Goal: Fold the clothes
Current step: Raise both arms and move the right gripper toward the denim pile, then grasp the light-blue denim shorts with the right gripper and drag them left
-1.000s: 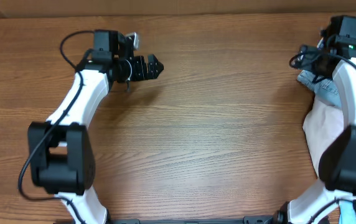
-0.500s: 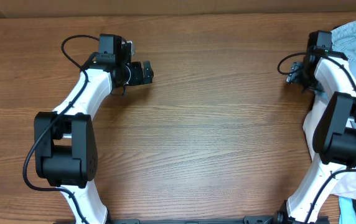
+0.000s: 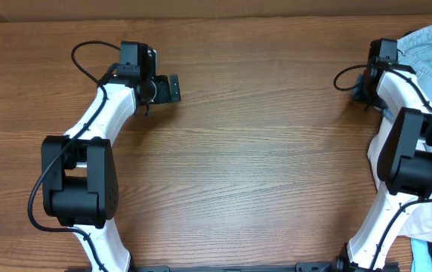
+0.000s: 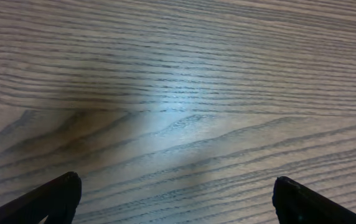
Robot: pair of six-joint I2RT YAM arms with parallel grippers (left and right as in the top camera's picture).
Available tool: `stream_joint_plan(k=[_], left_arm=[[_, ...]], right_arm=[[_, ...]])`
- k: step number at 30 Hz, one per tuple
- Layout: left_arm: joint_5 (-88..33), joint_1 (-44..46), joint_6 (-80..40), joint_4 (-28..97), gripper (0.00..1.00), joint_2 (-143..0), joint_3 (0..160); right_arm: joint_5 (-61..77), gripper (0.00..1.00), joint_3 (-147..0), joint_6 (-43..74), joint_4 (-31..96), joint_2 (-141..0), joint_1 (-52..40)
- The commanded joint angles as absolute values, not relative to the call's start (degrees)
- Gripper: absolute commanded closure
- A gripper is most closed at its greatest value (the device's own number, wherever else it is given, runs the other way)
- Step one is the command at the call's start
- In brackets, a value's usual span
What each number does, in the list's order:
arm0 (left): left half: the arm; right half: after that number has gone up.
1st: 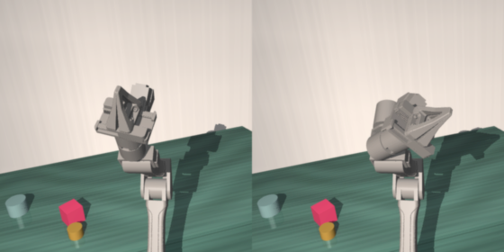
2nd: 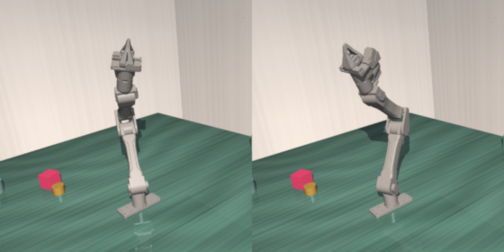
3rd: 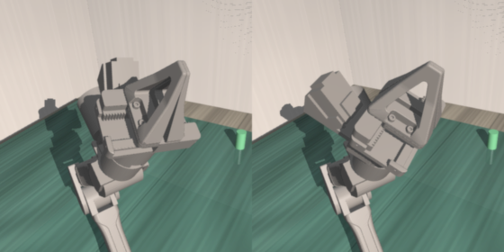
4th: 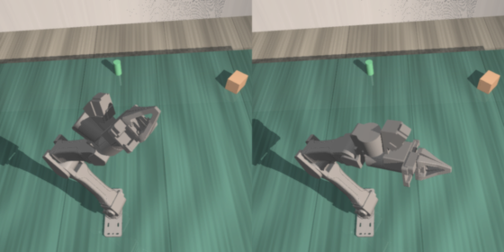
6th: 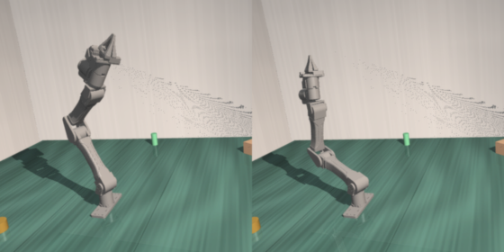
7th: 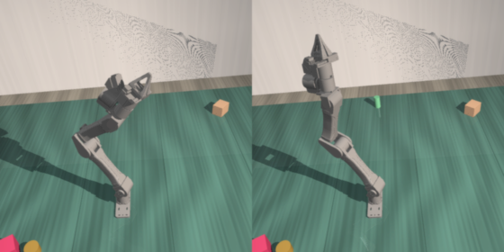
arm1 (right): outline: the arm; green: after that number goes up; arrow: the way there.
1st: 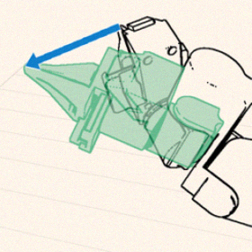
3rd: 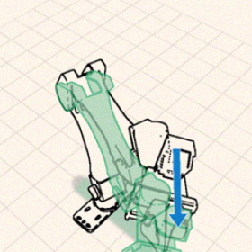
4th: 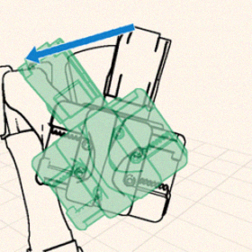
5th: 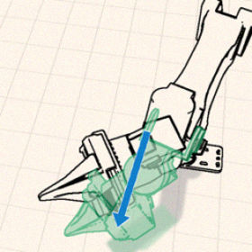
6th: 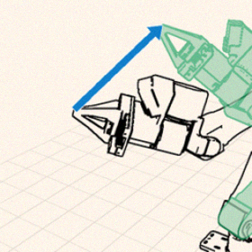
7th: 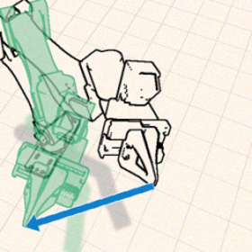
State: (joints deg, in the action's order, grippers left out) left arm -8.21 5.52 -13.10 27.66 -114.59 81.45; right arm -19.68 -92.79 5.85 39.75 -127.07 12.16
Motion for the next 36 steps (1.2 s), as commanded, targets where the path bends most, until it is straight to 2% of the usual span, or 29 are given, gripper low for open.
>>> stream_joint_plan(k=[1,3,4,12,16,27,30,36], left_arm=[[-7.05,5.67,-11.75,27.68,0.02,-114.15,82.39],[-7.07,5.52,-11.53,27.77,0.03,-113.62,82.67],[-7.07,5.41,-11.03,27.92,0.04,-113.03,83.11],[-7.07,5.21,-6.35,31.94,0.05,-106.45,94.06],[-7.20,5.28,-6.37,33.67,0.00,-102.43,100.90],[-7.49,5.26,-5.39,34.87,0.00,-90.19,105.23],[-7.49,5.26,-4.16,36.32,0.00,-88.38,105.23],[-6.96,5.26,-2.63,42.61,0.00,-87.74,105.21]], right_arm=[[-19.16,0.77,-92.97,6.68,41.30,-129.03,12.45],[-18.72,0.93,-93.12,7.79,42.50,-128.66,12.45],[-17.65,0.96,-93.43,7.79,43.38,-128.11,12.43],[-11.60,0.96,-104.73,9.06,55.13,-119.39,12.34],[-7.27,0.96,-118.08,8.75,66.61,-115.02,12.34],[3.46,0.96,-156.51,4.03,92.95,-108.62,7.40],[5.61,0.96,-160.73,4.03,97.06,-108.27,3.03],[8.34,0.96,-156.22,4.99,96.79,-109.32,-8.67]])
